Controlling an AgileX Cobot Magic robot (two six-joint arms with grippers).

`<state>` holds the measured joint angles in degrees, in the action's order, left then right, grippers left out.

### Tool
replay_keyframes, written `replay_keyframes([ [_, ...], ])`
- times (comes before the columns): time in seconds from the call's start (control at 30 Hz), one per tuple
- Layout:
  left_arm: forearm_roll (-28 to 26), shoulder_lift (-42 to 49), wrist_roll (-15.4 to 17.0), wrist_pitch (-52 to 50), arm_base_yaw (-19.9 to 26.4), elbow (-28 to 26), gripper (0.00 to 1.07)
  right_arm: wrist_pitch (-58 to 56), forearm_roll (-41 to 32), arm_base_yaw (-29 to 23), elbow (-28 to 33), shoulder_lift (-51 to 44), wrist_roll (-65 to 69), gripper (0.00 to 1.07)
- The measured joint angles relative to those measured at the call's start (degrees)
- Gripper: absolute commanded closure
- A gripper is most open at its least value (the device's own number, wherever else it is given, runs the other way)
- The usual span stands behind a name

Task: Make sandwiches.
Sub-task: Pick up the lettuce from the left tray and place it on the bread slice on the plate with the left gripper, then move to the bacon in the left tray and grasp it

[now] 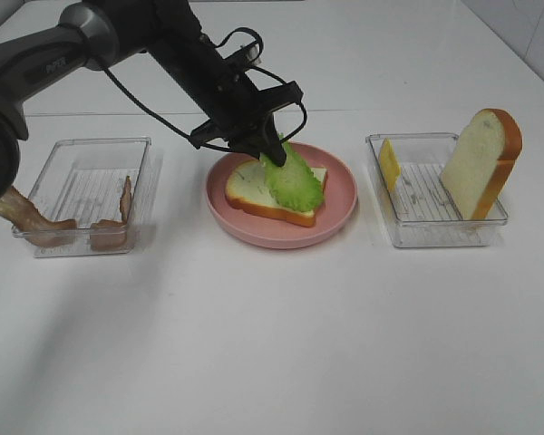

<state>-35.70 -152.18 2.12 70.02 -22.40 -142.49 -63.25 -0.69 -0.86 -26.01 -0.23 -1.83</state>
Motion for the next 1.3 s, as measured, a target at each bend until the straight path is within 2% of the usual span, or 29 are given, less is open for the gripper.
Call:
replay_keyframes([
  [0.33,2.81,-0.06,-2.12,-1.26,-0.11,0.00,1.07,0.00,0.00,0.00,0.00,0.00,0.00,0.09],
  [0.4,2.81,-0.06,-2.12,-1.32,-0.11,0.00,1.03,0.00,0.00,0.00,0.00,0.00,0.00,0.09],
  [0.43,2.81,-0.06,-2.64,-1.38,-0.11,0.00,0.99,0.00,0.00,0.00,0.00,0.00,0.00,0.09],
  [0.47,2.81,-0.06,-3.04,-1.60,-0.29,0.00,0.84,0.00,0.00,0.00,0.00,0.00,0.00,0.09],
  [0.5,2.81,-0.06,-3.04,-1.60,-0.29,0.00,0.84,0.00,0.00,0.00,0.00,0.00,0.00,0.09],
  [0.53,2.81,-0.06,-3.15,-1.83,-0.29,0.00,0.76,0.00,0.00,0.00,0.00,0.00,0.00,0.09],
  [0.57,2.81,-0.06,-3.15,-1.83,-0.29,0.00,0.76,0.00,0.00,0.00,0.00,0.00,0.00,0.09],
  [0.63,2.92,0.00,-3.38,-2.98,-0.29,0.00,0.29,0.00,0.00,0.00,0.00,0.00,0.00,0.09],
  [0.67,2.92,0.00,-3.38,-2.98,-0.29,0.00,0.29,0.00,0.00,0.00,0.00,0.00,0.00,0.09],
  [0.7,3.27,0.06,-3.38,-3.21,-0.29,0.00,0.21,0.00,0.00,0.00,0.00,0.00,0.00,0.09],
  [0.73,3.27,0.06,-3.38,-3.21,-0.29,0.00,0.21,0.00,0.00,0.00,0.00,0.00,0.00,0.09],
  [0.77,4.30,0.34,-3.44,-3.90,-0.29,0.00,0.09,0.00,0.00,0.00,0.00,0.00,0.00,0.09],
  [1.0,7.62,2.41,-2.12,-4.76,-0.29,-0.06,0.08,0.00,0.00,0.00,0.00,0.00,0.00,0.09],
  [1.07,10.49,3.44,-0.23,-4.35,-0.29,-0.11,0.08,0.00,0.00,0.00,0.00,0.00,0.00,0.09],
  [1.3,17.76,6.59,2.35,-1.20,-0.29,-0.74,0.08,0.00,0.00,0.00,0.00,0.00,0.00,0.09],
])
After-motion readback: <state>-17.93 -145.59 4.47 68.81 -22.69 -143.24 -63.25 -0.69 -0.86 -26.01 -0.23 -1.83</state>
